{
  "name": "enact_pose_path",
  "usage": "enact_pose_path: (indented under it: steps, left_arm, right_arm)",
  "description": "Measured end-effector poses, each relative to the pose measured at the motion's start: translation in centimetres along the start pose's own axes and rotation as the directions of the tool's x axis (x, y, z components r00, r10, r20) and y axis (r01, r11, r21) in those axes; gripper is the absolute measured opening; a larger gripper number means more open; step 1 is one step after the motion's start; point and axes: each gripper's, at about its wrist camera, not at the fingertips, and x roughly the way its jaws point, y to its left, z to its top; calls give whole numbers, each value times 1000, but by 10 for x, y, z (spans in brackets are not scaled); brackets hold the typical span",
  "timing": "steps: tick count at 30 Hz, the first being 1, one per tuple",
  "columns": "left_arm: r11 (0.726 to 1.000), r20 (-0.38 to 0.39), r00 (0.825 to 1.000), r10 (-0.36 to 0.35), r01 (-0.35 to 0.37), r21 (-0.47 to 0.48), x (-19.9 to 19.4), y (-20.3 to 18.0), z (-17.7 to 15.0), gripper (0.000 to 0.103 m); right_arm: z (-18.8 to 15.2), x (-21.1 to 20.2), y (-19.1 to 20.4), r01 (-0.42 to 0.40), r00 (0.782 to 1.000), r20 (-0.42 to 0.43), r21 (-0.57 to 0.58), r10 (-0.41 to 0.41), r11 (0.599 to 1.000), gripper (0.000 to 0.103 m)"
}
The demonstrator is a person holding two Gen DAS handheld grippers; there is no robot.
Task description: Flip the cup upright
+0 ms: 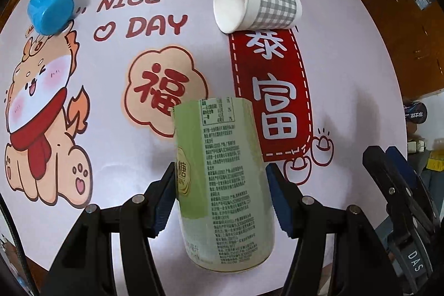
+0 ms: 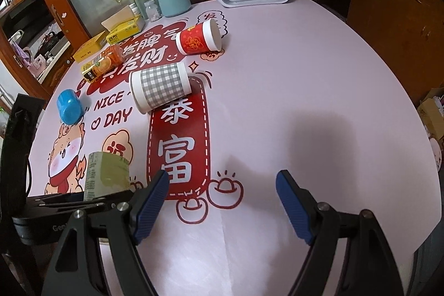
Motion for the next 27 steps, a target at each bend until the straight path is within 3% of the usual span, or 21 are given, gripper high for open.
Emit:
enact_pose_path:
  steps: [12, 15, 19, 27]
  left_arm:
    - [997, 22, 998, 61, -62, 42, 12, -14, -7, 64]
    - [998, 23, 998, 54, -55, 41, 12, -12, -8, 72]
    - [998, 23, 998, 50, -51, 43, 12, -12, -11, 73]
    - [994, 78, 994, 83, -88, 66, -11, -15, -19, 73]
  right_arm:
    - [-5, 1, -2, -15, 1000, -8, 5, 15, 1000, 80]
    - [-7, 2, -1, -24, 1000, -13, 9, 24, 1000, 80]
    - [-8, 1, 0, -37, 999, -13, 11, 37, 999, 80]
    - [-8, -8, 2, -60, 998, -5, 13, 60, 998, 80]
